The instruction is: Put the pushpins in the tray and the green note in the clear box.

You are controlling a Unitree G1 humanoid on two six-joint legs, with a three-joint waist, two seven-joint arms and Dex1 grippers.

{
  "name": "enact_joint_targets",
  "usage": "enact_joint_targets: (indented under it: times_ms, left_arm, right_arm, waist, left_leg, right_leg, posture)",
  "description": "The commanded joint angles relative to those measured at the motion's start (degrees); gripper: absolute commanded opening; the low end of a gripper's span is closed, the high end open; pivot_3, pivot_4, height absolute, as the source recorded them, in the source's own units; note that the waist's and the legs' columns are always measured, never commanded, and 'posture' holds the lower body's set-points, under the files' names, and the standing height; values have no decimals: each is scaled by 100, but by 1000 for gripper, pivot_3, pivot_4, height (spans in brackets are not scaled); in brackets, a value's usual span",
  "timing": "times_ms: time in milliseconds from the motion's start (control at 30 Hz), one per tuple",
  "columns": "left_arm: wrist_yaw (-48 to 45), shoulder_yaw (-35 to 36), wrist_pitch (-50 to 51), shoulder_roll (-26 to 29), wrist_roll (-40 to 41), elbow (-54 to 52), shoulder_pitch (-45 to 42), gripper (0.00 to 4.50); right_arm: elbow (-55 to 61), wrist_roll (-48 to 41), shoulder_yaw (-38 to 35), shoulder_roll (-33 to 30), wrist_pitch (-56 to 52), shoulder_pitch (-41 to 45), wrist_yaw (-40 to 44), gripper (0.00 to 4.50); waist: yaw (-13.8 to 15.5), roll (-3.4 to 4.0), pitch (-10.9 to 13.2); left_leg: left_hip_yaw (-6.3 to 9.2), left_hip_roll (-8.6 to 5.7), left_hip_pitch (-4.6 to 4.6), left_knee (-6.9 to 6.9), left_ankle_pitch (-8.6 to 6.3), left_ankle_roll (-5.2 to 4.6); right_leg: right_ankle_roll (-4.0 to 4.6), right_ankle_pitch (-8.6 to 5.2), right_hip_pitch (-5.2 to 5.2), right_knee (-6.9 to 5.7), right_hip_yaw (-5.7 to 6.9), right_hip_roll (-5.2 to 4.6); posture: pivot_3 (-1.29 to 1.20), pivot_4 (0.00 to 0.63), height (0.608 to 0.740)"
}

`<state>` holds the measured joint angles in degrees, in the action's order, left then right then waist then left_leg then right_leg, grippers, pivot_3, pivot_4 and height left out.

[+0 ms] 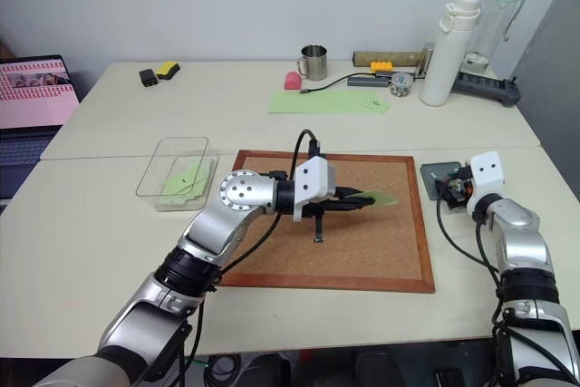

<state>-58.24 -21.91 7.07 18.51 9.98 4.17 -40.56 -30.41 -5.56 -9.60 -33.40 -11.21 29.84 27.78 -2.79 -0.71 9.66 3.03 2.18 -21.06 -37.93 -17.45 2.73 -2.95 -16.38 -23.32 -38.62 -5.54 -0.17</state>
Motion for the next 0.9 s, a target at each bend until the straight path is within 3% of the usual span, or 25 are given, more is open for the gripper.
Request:
enact_joint_targets:
  times_ms: [33,233,567,700,900]
  left_arm:
    - [20,186,-105,2,-31,-93,-120,0]
    - [88,346,61,-14,86,-137,-119,0]
    - [352,1439,1046,460,663,-329,-43,0]
    - [1186,2416,1766,852,834,-522,94,0]
    - [2624,3489,2099,1406,350,-488,595,0]
  right_arm:
    - [-86,138,80,-174,281,110,96,4463]
    - [269,-189,-156,-165,264,97,240,4463]
    - [2945,-1853,-456,-336,-1433,-408,1336,4463]
    - [4245,-2741,-397,-493,-2260,-614,1732,4463]
    - [5375,-3714,-258,-458,-3231,-236,1520,4463]
  waist:
    - [-2,0,0]
    - [-3,0,0]
    - [2,1,0]
    - [7,3,2]
    - [5,1,3]
  left_leg:
    - [0,0,1,0,0,0]
    - [-1,0,0,-1,0,0]
    - [7,3,1,-1,0,0]
    - [12,3,-1,-3,-1,-1]
    - [16,7,3,-2,-1,-1]
  right_leg:
    - [0,0,0,0,0,0]
    - [0,0,0,-2,-1,0]
    - [0,0,0,-8,4,2]
    - [0,0,0,-10,7,1]
    - [0,0,0,-15,8,2]
  posture:
    - [0,150,740]
    - [0,150,740]
    - [0,150,740]
    - [0,150,740]
    - [0,150,740]
